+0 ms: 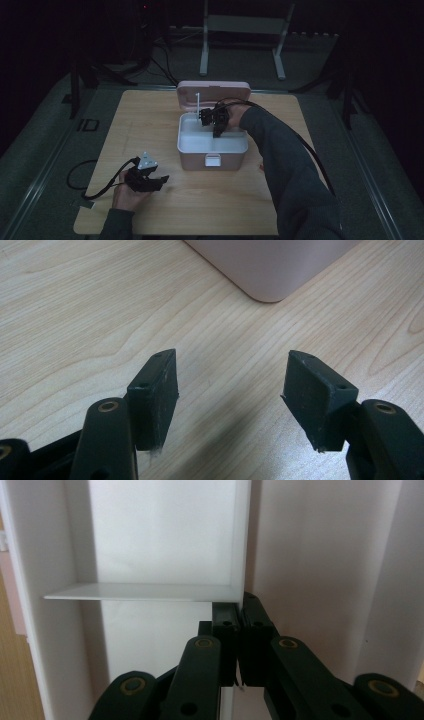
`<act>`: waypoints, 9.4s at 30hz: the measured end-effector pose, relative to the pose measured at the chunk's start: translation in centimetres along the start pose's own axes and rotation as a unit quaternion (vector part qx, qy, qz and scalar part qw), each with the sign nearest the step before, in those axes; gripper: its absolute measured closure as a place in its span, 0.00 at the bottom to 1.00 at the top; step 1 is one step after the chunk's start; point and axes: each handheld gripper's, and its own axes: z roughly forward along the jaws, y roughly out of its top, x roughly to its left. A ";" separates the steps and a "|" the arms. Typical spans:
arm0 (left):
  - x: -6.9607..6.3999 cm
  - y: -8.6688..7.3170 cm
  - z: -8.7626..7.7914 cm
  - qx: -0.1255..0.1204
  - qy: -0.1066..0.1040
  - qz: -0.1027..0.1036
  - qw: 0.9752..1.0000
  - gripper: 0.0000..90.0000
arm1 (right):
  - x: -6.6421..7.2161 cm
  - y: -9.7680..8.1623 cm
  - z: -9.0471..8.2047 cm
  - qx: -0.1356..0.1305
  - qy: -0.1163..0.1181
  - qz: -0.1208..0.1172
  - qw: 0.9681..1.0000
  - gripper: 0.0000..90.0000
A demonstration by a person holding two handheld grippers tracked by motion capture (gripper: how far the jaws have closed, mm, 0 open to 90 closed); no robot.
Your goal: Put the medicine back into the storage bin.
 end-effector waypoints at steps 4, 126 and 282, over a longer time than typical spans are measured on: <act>0.0 0.0 0.0 0.000 0.000 0.000 1.000 0.43 | -0.1 -0.1 0.0 -0.004 0.005 0.003 1.000 0.98; 0.0 -0.4 0.4 0.004 -0.006 0.000 1.000 0.44 | -1.3 -25.4 5.4 0.011 -0.005 0.249 0.968 0.99; 0.3 -0.5 0.3 -0.002 -0.009 -0.006 1.000 0.44 | 5.9 -9.7 -6.2 0.015 0.007 0.031 0.999 0.57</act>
